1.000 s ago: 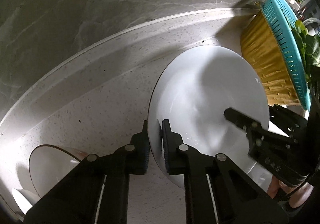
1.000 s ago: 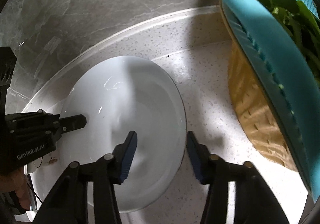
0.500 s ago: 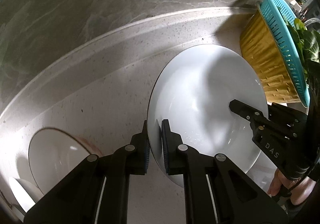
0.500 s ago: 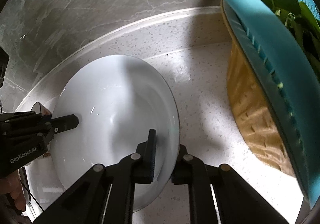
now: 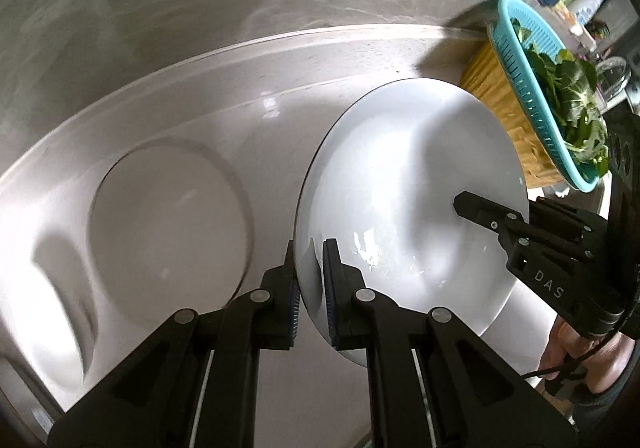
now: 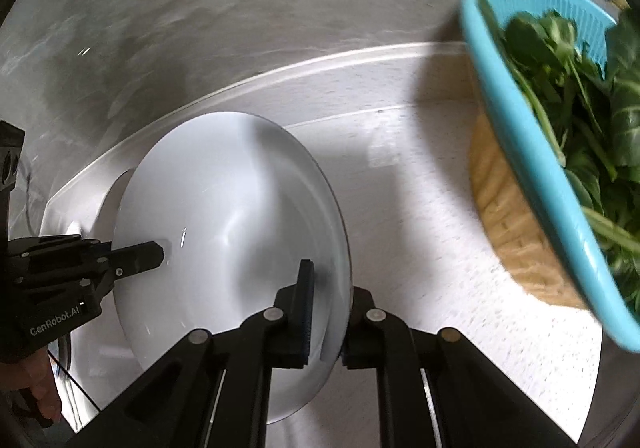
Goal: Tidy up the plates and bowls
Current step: 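Carry the large white bowl toward the rice cooker and set it down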
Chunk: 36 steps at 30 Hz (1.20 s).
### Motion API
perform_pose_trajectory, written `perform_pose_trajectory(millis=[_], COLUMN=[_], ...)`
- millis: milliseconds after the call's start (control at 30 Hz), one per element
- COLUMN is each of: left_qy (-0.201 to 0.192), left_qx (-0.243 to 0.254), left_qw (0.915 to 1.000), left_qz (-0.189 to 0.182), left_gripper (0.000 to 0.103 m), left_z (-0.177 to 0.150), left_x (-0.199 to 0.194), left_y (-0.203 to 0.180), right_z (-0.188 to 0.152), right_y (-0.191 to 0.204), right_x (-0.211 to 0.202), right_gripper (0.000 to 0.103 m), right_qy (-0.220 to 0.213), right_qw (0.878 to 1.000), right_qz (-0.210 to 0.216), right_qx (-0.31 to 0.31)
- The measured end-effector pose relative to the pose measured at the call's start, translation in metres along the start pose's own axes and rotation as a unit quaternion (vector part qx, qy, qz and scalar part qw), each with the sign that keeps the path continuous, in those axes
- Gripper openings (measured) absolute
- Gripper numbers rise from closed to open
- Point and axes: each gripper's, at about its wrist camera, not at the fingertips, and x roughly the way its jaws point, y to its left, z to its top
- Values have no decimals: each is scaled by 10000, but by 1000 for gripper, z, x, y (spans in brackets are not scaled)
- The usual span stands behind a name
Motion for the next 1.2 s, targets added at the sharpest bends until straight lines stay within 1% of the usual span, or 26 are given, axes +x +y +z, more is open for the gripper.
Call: perform_pose_trajectory(millis=[67,267,333,400,500,700,800,967,1200], left_qy=[-36,-102,-89,-67,-82,-21,56,133,191], left_qx=[-144,-648,-858,-1117,-1412,-1911,-2109,-2310,-2530], left_qw=[9999,9978,9962,9937,9899,9815,9775,9729,9672], left_qz=[29,71,94,87,80,115,72,-25,-98], left_gripper=[8,8,9,9,9,9,9,9,9], left_z=[-14,-72,-93,-120,-151,-215,-241,-277,-310], left_x=[-10,-46,-52,-60,-68,-76,-74,-75,-71], left_y=[11,49,65,83,101,137,150,165,180], right_z=[-4,-19,-26,-31,-44,-82,-99,-116,-132], right_y=[14,63,82,104,133,185,197,208,217], right_x=[-1,0,2,6,11,26,30,36,40], right_gripper=[12,12,12,12,12,12,12,12,12], right_qy=[47,225,287,355,476,798,978,1188,1319], right_qw=[9999,9973,9956,9931,9890,9794,9751,9699,9654], right_qz=[82,375,460,536,635,758,783,786,750], right_qx=[-138,-596,-761,-980,-1249,-1692,-1830,-1976,-2121])
